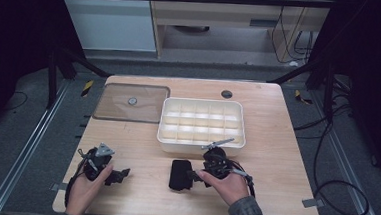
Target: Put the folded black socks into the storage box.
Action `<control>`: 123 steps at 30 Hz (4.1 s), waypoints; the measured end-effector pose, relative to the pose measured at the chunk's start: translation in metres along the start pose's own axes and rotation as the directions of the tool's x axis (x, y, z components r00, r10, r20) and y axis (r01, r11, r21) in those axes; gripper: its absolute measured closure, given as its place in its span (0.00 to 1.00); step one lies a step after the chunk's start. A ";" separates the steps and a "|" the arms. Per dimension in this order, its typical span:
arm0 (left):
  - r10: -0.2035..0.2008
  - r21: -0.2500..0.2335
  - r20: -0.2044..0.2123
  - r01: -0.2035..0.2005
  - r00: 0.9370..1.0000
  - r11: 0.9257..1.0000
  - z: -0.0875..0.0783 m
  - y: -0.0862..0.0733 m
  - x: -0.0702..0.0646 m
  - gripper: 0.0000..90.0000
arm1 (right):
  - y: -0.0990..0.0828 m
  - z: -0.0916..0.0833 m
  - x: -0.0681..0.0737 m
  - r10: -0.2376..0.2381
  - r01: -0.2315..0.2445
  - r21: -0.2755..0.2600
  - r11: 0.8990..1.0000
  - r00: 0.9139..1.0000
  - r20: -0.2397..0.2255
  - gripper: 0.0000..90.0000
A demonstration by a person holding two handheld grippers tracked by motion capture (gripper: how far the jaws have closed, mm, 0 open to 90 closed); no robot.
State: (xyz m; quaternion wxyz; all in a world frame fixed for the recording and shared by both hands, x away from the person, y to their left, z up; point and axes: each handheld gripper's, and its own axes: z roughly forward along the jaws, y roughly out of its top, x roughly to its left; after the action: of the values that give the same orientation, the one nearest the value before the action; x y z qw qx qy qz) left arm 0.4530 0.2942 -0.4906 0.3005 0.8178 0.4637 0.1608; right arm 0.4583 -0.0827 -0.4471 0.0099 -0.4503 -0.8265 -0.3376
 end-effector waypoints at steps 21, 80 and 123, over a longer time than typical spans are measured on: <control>-0.021 -0.039 -0.064 0.018 0.998 0.999 0.010 -0.010 0.003 0.00 | 0.011 0.021 0.004 -0.016 0.016 0.027 1.000 1.000 -0.001 0.44; 0.006 -0.076 -0.039 -0.009 0.999 0.997 0.012 -0.011 0.004 0.00 | 0.011 0.014 0.018 -0.045 0.044 -0.008 0.999 0.997 -0.057 0.74; 0.032 -0.096 -0.014 -0.034 0.999 0.995 0.011 -0.015 0.008 0.00 | 0.061 -0.132 -0.068 -0.024 0.051 -0.088 0.995 0.957 0.289 0.73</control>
State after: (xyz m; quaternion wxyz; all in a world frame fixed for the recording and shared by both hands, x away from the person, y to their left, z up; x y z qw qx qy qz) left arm 0.4535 0.3031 -0.5088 0.3340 0.8090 0.4436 0.1929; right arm 0.5064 -0.1849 -0.3334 -0.1378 -0.4788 -0.8108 -0.3073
